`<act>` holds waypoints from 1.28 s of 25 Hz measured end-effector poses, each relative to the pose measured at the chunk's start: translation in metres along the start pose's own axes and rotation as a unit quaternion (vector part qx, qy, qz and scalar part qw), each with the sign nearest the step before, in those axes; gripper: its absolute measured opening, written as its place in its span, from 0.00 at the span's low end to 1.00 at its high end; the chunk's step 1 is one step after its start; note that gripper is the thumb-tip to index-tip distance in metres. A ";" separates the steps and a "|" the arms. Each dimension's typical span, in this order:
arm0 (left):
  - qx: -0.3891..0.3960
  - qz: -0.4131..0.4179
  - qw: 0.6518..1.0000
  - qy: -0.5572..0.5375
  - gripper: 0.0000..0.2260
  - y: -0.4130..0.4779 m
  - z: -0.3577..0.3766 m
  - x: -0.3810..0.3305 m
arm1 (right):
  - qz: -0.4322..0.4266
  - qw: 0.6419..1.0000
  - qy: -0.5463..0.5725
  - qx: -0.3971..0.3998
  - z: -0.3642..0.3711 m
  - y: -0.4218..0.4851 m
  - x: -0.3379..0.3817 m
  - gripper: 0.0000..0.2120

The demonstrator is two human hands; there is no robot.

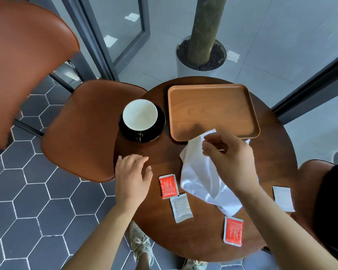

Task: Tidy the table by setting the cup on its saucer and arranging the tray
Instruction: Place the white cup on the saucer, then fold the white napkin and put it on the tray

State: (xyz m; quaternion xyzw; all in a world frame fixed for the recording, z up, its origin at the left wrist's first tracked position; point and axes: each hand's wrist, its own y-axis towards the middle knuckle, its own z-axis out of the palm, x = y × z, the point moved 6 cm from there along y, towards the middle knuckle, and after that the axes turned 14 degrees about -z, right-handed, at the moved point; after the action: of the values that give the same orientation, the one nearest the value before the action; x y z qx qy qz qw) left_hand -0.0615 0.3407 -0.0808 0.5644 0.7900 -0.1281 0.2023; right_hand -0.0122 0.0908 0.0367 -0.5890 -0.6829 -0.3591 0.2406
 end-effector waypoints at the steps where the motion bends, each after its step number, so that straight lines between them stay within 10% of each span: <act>1: 0.006 0.007 1.000 -0.019 0.10 -0.001 -0.005 -0.012 | 0.009 1.000 -0.017 -0.020 -0.021 -0.007 -0.012 0.04; 9: 0.202 -0.166 0.955 -0.139 0.20 0.020 0.029 -0.099 | 0.179 0.975 -0.124 0.050 -0.033 -0.021 -0.102 0.25; 15: 0.232 -0.174 0.948 -0.132 0.07 0.023 0.039 -0.116 | 0.194 0.980 -0.040 0.019 -0.028 -0.012 -0.109 0.17; 24: 0.027 -0.222 0.874 -0.431 0.04 -0.008 -0.050 -0.086 | 0.015 0.977 0.031 -0.210 -0.162 -0.022 -0.044 0.16; 29: 0.113 -0.311 0.890 -0.314 0.08 -0.055 -0.040 -0.054 | 0.087 0.983 0.013 -0.161 -0.173 -0.040 -0.078 0.24; 32: 0.010 -0.277 0.922 -0.270 0.08 -0.043 -0.050 -0.056 | 0.097 0.990 0.004 -0.106 -0.164 -0.055 -0.101 0.23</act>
State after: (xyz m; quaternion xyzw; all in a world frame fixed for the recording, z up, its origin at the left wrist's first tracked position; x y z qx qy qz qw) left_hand -0.0948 0.3015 -0.0115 0.2695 0.8289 -0.3346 0.3583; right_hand -0.0622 -0.1029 0.0522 -0.6731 -0.5800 -0.4064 0.2133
